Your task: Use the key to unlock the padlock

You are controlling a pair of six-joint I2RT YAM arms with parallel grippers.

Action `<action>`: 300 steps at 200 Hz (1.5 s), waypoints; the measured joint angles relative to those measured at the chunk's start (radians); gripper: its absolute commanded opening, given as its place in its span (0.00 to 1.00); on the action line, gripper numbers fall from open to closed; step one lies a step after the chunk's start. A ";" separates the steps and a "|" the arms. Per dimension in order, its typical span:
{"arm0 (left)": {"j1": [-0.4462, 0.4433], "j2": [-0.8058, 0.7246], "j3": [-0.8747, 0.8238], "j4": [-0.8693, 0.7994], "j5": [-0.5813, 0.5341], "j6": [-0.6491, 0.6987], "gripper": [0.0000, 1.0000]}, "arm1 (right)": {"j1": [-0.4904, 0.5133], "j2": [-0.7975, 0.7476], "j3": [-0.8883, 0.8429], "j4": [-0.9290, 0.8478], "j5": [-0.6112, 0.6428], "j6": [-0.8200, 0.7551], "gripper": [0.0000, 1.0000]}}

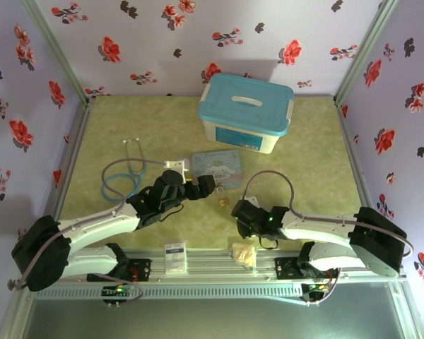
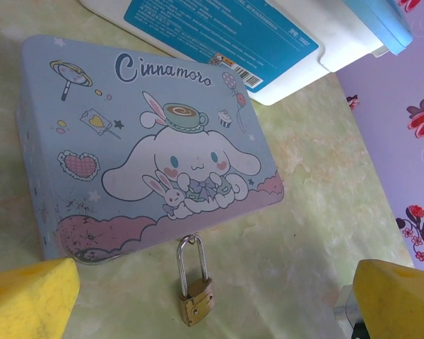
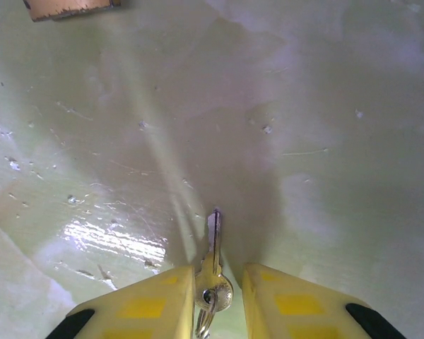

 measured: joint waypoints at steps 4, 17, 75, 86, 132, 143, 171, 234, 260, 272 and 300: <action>0.000 0.000 0.000 0.000 0.000 0.000 1.00 | 0.000 0.001 0.000 0.000 0.000 0.000 0.25; 0.000 0.000 -0.001 0.000 -0.001 0.000 1.00 | 0.001 0.004 0.000 0.004 0.003 0.002 0.24; -0.002 0.000 -0.013 0.004 -0.008 0.000 1.00 | 0.007 -0.005 -0.008 0.028 0.019 0.032 0.04; -0.002 0.000 -0.013 0.006 -0.008 0.000 1.00 | 0.008 -0.008 -0.016 0.048 0.019 0.042 0.01; -0.002 0.007 -0.013 0.008 -0.008 0.000 1.00 | -0.002 -0.050 -0.031 0.043 0.017 0.040 0.00; -0.002 0.008 -0.013 0.008 -0.008 0.000 1.00 | -0.013 -0.071 -0.033 0.037 0.014 0.032 0.00; -0.005 0.016 -0.013 0.011 -0.004 -0.009 0.99 | -0.065 -0.133 -0.045 0.040 -0.003 0.013 0.00; -0.023 0.026 -0.082 0.184 0.047 -0.211 1.00 | -0.132 -0.192 -0.042 0.045 -0.024 -0.002 0.00; -0.026 0.036 -0.150 0.309 0.044 -0.406 1.00 | -0.141 -0.207 0.003 0.069 -0.008 -0.002 0.00; -0.031 0.040 -0.181 0.369 0.037 -0.501 1.00 | -0.143 -0.210 0.027 0.100 0.004 -0.003 0.00; -0.049 0.086 -0.217 0.504 0.024 -0.692 1.00 | -0.150 -0.190 0.087 0.188 0.020 -0.018 0.00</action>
